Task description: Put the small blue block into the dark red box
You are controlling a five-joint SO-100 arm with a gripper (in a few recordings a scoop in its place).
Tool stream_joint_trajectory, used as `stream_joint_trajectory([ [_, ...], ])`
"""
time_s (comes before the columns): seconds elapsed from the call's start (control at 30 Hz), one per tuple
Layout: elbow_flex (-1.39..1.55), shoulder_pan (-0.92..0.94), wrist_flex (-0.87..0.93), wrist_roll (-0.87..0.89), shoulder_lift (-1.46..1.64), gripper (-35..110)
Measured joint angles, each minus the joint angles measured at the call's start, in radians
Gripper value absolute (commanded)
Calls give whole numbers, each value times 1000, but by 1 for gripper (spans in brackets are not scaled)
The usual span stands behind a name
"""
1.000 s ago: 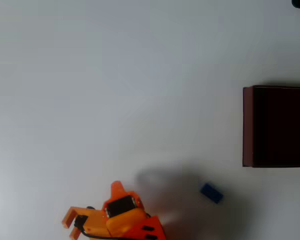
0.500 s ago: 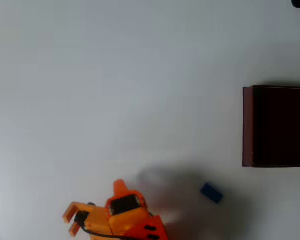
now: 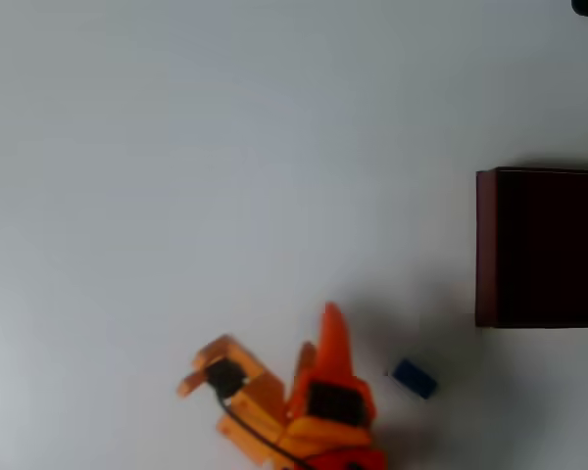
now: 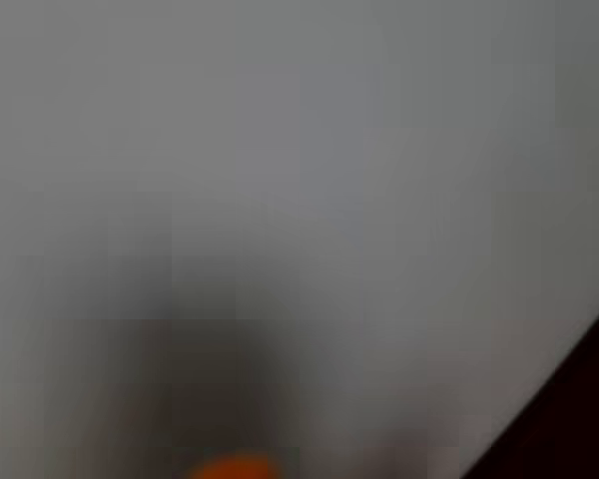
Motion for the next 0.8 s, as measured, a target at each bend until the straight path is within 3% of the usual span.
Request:
stream_joint_trajectory([
  [0.2,-195,206,-14,-55,-337,25],
  [0.4,-218,354,-66,-225,-555,26],
  [0.8,-178,532,-176,-364,-716,26],
])
